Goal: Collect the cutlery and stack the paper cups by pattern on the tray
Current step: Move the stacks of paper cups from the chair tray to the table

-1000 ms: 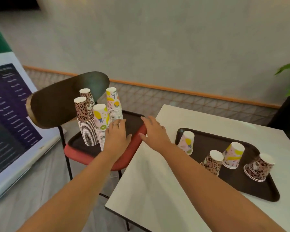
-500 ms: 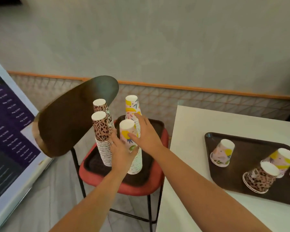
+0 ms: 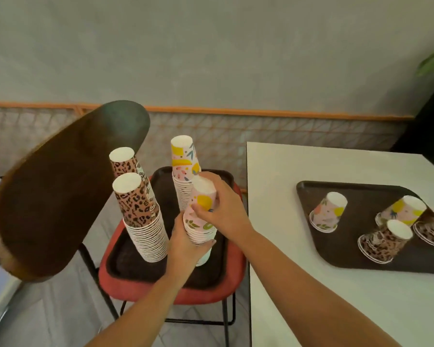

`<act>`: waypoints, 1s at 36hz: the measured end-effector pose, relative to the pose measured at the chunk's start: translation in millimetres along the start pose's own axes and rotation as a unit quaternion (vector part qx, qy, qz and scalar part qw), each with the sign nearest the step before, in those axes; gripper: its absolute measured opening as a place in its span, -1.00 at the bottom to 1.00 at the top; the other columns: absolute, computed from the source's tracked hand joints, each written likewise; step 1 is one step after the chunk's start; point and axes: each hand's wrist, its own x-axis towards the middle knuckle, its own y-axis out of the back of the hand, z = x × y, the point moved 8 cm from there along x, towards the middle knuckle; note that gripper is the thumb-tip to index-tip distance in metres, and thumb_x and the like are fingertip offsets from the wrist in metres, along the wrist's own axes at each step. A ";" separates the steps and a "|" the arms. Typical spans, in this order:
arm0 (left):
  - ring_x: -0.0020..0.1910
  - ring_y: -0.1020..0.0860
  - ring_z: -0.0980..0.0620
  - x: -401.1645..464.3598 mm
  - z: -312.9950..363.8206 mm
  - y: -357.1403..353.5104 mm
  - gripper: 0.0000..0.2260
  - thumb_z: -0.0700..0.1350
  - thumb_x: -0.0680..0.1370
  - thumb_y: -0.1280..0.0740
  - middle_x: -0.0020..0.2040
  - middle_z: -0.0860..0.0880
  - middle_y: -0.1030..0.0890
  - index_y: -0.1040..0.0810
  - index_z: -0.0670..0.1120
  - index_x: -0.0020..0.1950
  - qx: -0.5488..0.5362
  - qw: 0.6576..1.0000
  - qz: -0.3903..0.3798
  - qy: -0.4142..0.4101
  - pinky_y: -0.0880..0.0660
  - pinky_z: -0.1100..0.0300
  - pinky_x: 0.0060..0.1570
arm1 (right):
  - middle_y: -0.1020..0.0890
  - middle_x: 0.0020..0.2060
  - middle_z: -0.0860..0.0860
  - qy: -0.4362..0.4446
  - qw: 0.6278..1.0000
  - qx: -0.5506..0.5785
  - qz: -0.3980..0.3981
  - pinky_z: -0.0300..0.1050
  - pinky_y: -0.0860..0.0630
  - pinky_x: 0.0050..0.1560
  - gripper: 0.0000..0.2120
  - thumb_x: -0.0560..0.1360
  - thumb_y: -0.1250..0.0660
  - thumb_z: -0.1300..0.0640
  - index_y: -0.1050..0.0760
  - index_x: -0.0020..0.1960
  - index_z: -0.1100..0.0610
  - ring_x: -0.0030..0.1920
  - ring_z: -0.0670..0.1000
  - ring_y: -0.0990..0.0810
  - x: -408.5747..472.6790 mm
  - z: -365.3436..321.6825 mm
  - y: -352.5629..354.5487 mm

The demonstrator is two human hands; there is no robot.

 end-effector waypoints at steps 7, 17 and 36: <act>0.12 -0.51 0.00 0.5 -39.4 -13.1 -0.23 -0.24 0.15 -0.62 0.12 -0.01 -0.55 -0.37 -0.14 0.29 0.010 0.997 -0.038 0.059 -0.44 0.13 0.07 | -0.48 0.21 -0.11 -0.010 1.000 0.021 -0.007 -0.49 -0.41 0.05 -0.33 0.33 -0.49 0.06 -0.26 0.35 -0.08 0.14 -0.18 -0.47 0.3 10.5 13.4; 0.00 -0.49 0.14 -0.8 -32.2 -14.2 -0.31 -0.29 0.17 -0.60 0.03 0.08 -0.55 -0.43 -0.10 0.24 -0.008 0.997 -0.009 0.071 -0.32 0.53 -0.18 | -0.49 0.22 -0.13 -0.033 0.996 0.085 0.006 -0.20 -0.53 0.15 -0.23 0.29 -0.54 0.10 -0.21 0.37 -0.04 0.17 -0.11 -0.52 4.8 17.4 25.2; 0.02 -0.56 0.11 98.1 70.1 -189.7 -0.36 -0.19 0.19 -0.61 0.02 0.12 -0.58 -0.42 0.07 0.17 -0.094 0.988 -0.099 0.067 -0.51 0.33 -0.12 | -0.51 0.09 -0.17 -0.027 0.996 0.027 0.078 -0.36 -0.55 -0.08 -0.33 0.31 -0.52 0.06 -0.28 0.32 0.01 0.00 -0.23 -0.53 82.0 86.3 189.3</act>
